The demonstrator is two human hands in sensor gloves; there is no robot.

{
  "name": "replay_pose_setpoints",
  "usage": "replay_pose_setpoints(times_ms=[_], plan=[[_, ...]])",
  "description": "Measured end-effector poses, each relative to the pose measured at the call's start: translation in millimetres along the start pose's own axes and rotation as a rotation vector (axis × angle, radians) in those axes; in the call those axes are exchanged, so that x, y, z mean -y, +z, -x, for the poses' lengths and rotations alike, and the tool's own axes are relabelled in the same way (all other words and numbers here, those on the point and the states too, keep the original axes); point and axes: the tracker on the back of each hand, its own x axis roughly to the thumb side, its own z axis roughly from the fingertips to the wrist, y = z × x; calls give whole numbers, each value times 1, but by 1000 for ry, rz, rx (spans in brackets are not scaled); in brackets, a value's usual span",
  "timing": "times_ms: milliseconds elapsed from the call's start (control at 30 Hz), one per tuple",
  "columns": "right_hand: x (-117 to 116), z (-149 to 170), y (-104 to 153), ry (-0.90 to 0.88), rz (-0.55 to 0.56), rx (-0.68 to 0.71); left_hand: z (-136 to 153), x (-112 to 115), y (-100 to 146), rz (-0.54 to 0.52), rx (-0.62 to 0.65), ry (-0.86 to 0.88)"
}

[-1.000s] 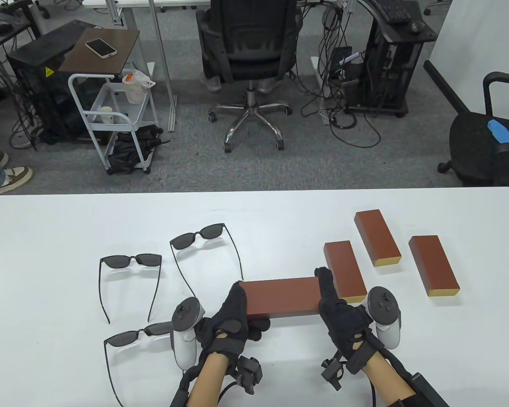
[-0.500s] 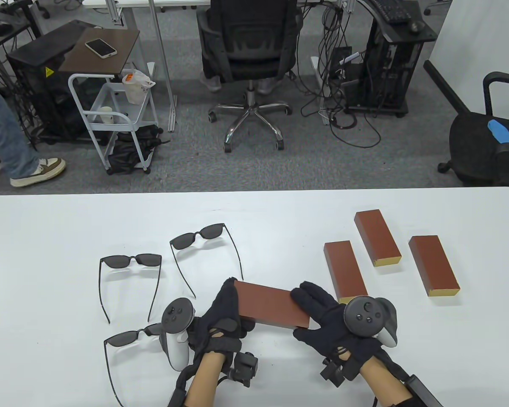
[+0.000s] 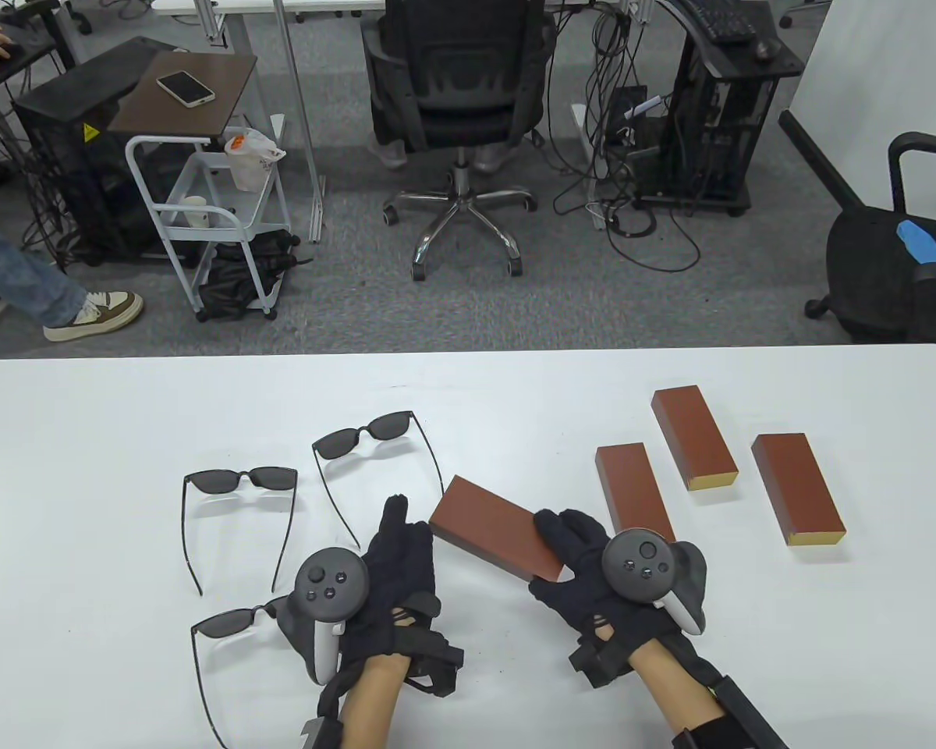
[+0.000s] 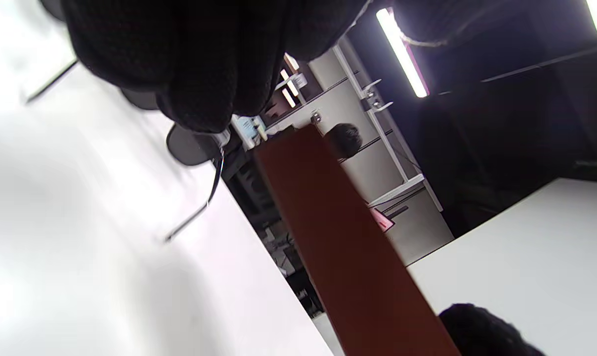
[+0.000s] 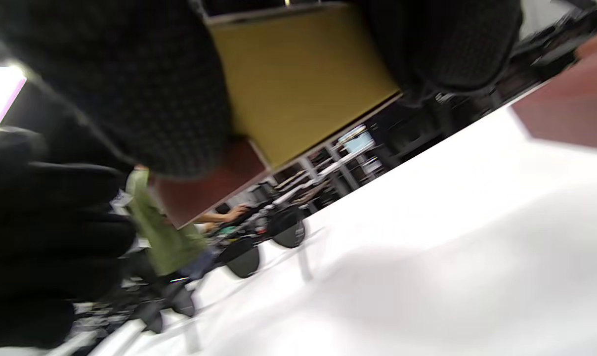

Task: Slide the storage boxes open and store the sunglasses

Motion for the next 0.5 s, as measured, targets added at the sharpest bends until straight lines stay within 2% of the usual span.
replay_pose_setpoints(times_ms=[167, 367, 500], plan=[[-6, -5, -36, 138, 99, -124, -16, 9, 4, -35, 146, -311], [-25, -16, -78, 361, 119, -171, -24, 17, 6, -23, 221, -448], [-41, -19, -97, 411, 110, -208, -28, 18, 4, -36, 261, -534]])
